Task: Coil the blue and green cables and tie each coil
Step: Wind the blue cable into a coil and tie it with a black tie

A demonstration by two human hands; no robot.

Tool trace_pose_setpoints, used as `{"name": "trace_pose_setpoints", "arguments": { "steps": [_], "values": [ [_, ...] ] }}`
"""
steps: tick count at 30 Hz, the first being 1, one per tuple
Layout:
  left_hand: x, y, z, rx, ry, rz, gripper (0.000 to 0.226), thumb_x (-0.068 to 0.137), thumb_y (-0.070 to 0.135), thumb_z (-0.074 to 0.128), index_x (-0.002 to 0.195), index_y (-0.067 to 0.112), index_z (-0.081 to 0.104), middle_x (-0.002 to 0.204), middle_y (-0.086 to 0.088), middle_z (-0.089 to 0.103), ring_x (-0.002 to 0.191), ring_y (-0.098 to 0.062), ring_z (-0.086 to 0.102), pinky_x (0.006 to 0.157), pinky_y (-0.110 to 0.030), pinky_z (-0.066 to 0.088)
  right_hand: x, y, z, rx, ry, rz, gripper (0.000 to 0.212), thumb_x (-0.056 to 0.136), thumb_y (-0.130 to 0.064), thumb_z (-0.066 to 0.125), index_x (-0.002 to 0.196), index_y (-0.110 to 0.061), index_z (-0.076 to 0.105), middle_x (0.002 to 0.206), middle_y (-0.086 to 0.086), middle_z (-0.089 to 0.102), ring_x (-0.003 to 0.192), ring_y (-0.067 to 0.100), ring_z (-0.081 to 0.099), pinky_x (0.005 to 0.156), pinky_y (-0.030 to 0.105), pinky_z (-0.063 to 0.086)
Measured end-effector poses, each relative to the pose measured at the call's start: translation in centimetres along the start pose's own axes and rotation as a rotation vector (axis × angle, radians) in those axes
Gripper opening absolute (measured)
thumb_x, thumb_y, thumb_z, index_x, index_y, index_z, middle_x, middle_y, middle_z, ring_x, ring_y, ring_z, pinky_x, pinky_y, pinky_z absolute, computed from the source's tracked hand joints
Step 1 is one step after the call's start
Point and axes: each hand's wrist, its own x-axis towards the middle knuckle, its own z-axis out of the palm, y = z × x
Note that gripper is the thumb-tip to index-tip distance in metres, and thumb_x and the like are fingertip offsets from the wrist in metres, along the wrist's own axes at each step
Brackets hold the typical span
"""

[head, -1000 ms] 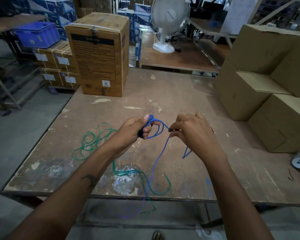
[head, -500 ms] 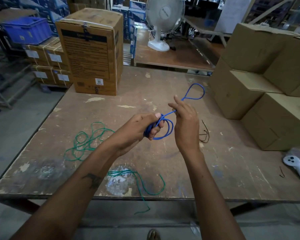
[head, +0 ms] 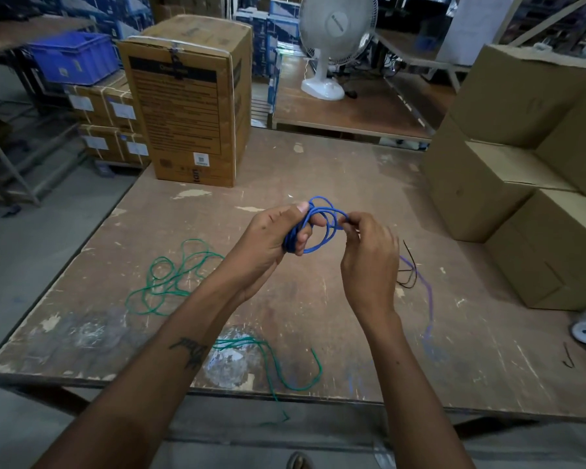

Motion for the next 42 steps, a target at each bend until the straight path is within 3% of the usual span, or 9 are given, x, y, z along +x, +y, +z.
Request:
{"name": "trace_pose_setpoints", "arguments": {
  "steps": [5,8,12,15,19,23,35,39,42],
  "values": [
    [1.5,0.0,1.5,-0.249,0.018,-0.04,0.046,0.111,0.034,0.045,0.121,-0.003,0.071,0.071,0.002,0.047,0.065,-0.01,0.041,0.065,-0.024,0.039,0.3,-0.3,0.0,0.131,-0.084,0.059,0.018,0.107,-0.007,0.05,0.119,-0.013,0.063,0.106,0.002,0.07,0.097,0.024,0.061,0.089,0.044,0.047],
    [2.1,-0.1,2.3,-0.465,-0.015,-0.092,0.05,0.109,0.037,0.046,0.126,-0.004,0.069,0.073,0.002,0.046,0.066,-0.009,0.043,0.065,-0.023,0.042,0.8,0.4,-0.2,0.207,-0.082,0.119,0.024,0.105,-0.001,0.053,0.12,-0.013,0.067,0.133,0.01,0.054,0.12,0.022,0.052,0.106,0.017,0.037],
    [2.6,-0.5,3.6,-0.542,-0.019,-0.116,0.05,0.103,0.04,0.052,0.122,-0.002,0.073,0.074,0.002,0.047,0.066,-0.008,0.046,0.065,-0.022,0.046,1.8,2.1,-0.5,0.204,-0.033,0.102,0.024,0.103,0.0,0.055,0.117,-0.011,0.07,0.109,0.006,0.06,0.095,0.017,0.053,0.088,0.021,0.042],
    [3.1,-0.9,4.2,-0.432,0.043,-0.073,0.053,0.102,0.04,0.054,0.128,-0.003,0.069,0.075,0.001,0.049,0.068,-0.009,0.047,0.069,-0.023,0.047,2.1,2.7,-0.8,0.308,-0.041,0.146,0.024,0.106,0.003,0.05,0.113,-0.01,0.069,0.1,0.004,0.063,0.083,-0.001,0.052,0.079,0.008,0.038],
    [3.5,-0.9,4.8,-0.419,0.111,-0.034,0.049,0.1,0.038,0.056,0.124,-0.002,0.071,0.074,0.002,0.05,0.068,-0.009,0.048,0.071,-0.023,0.048,2.4,2.0,-0.1,0.621,-0.152,0.428,0.021,0.112,-0.009,0.043,0.113,-0.016,0.063,0.085,-0.011,0.063,0.065,0.005,0.061,0.066,0.03,0.055],
    [3.8,-0.2,3.8,-0.648,0.114,-0.082,0.037,0.103,0.036,0.054,0.111,0.004,0.071,0.07,0.005,0.047,0.064,-0.007,0.048,0.064,-0.02,0.05,3.9,1.3,0.7,1.113,-0.361,0.742,0.016,0.114,-0.012,0.044,0.117,-0.008,0.059,0.08,-0.002,0.05,0.045,0.009,0.032,0.042,0.021,0.031],
    [6.0,2.0,-2.9,-0.742,0.272,0.031,0.039,0.108,0.034,0.048,0.119,0.002,0.068,0.069,0.008,0.053,0.063,-0.005,0.052,0.067,-0.018,0.049,3.4,-1.3,2.2,0.682,-0.679,0.331,0.044,0.103,-0.051,0.062,0.073,-0.02,0.07,0.053,-0.004,0.049,0.053,0.012,0.042,0.061,0.034,0.036],
    [7.2,1.4,-3.7,-0.488,0.421,0.173,0.038,0.112,0.028,0.046,0.122,-0.001,0.068,0.074,0.005,0.058,0.067,-0.006,0.051,0.071,-0.021,0.047,2.7,-1.3,3.3,0.533,-0.718,0.212,0.033,0.108,-0.045,0.055,0.086,-0.029,0.074,0.082,-0.005,0.075,0.085,0.013,0.071,0.088,0.044,0.056],
    [7.7,0.3,-3.1,-0.34,0.495,0.212,0.027,0.11,0.025,0.053,0.11,0.007,0.074,0.08,0.003,0.063,0.069,-0.009,0.054,0.073,-0.025,0.047,2.7,-1.6,4.2,0.407,-0.636,0.102,0.027,0.11,-0.032,0.054,0.106,-0.028,0.081,0.112,0.001,0.058,0.111,0.008,0.055,0.1,0.027,0.047]
  ]
}}
